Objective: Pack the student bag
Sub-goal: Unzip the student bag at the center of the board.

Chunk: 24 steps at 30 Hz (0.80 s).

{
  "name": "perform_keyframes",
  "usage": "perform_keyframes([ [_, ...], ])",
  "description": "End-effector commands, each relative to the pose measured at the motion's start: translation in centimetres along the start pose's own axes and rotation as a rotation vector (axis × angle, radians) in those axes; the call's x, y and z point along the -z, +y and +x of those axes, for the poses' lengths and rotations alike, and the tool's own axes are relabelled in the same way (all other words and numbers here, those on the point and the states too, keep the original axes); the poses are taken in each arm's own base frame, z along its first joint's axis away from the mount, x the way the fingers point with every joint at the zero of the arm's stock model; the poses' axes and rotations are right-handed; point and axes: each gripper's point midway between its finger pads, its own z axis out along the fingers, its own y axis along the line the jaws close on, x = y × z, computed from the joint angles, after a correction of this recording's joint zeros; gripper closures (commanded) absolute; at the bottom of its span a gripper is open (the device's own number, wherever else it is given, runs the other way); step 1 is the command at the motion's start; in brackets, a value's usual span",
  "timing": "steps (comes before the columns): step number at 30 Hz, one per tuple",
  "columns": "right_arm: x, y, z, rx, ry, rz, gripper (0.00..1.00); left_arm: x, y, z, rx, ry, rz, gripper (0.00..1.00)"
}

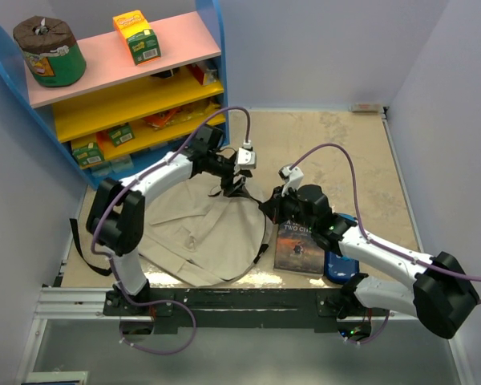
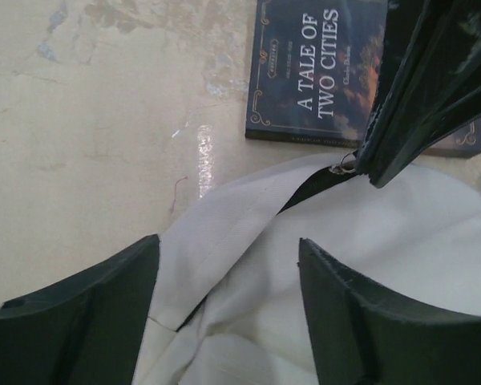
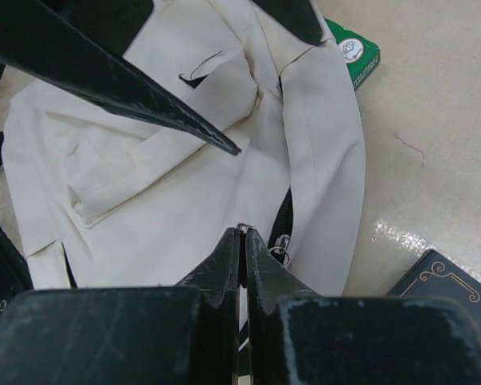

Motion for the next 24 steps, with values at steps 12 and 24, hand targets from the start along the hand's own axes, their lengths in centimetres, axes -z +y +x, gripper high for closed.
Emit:
perform_keyframes([
  [12,0.2,2.0,-2.3,-0.009,-0.077,-0.077,1.0,-5.3,-1.6,-0.9,-0.147,-0.102,0.281,0.17],
  [24,0.6,1.4,-2.9,-0.003,-0.101,-0.038,1.0,-5.8,-0.5,0.9,-0.111,-0.023,0.278,0.63],
])
